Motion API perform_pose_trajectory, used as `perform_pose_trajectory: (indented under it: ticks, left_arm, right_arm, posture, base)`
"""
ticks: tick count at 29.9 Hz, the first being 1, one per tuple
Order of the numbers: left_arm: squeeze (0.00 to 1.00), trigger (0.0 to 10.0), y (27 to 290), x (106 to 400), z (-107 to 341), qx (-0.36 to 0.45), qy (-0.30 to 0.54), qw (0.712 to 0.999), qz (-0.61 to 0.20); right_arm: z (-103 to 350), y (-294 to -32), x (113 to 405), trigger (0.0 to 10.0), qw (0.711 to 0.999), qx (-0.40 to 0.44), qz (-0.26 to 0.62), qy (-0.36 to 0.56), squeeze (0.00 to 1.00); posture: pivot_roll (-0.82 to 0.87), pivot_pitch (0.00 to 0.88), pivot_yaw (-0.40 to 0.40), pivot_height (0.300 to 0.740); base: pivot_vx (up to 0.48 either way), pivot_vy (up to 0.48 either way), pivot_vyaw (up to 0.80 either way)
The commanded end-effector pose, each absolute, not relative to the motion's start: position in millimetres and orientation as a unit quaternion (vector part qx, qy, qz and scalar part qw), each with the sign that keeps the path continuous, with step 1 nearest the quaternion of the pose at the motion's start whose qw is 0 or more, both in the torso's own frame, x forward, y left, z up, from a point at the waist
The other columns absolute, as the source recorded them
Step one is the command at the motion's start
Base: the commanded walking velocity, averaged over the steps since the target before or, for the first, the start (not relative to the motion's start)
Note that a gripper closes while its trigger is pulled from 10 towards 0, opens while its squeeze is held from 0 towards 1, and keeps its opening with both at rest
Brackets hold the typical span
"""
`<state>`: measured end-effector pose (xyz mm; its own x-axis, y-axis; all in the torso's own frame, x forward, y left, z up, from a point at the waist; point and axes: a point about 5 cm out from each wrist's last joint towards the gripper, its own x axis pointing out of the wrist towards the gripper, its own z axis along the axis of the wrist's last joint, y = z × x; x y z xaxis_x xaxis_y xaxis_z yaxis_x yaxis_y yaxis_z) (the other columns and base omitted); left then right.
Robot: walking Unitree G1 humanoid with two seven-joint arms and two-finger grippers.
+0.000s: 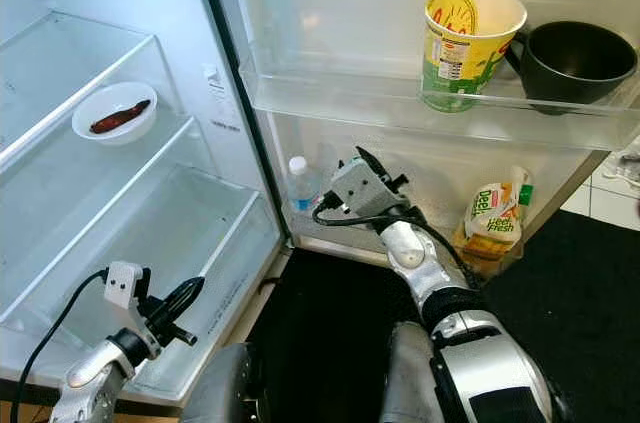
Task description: Restocking fridge
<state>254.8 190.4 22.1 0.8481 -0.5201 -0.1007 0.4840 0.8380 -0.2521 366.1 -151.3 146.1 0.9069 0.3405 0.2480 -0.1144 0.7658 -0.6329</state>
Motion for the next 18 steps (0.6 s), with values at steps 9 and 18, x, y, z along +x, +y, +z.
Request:
perform_pose_trajectory:
  ticks: [9,18]
  left_arm:
    - [0.00,10.0,189,253,19,-0.117,0.095,0.954,-0.261]
    - [0.00,10.0,188,250,20,-0.117,0.098,0.951,-0.269]
  right_arm:
    - [141,-155,364,10.0,0.936,-0.288,0.115,-0.164,0.00]
    - [116,-166,359,10.0,0.969,-0.220,0.073,-0.087,0.00]
  posture:
    - [0.10,0.227,0.134,0.551]
    - [0.11,0.249,0.150,0.551]
  base:
    - [0.000,0.000,0.00]
    - [0.000,0.000,0.00]
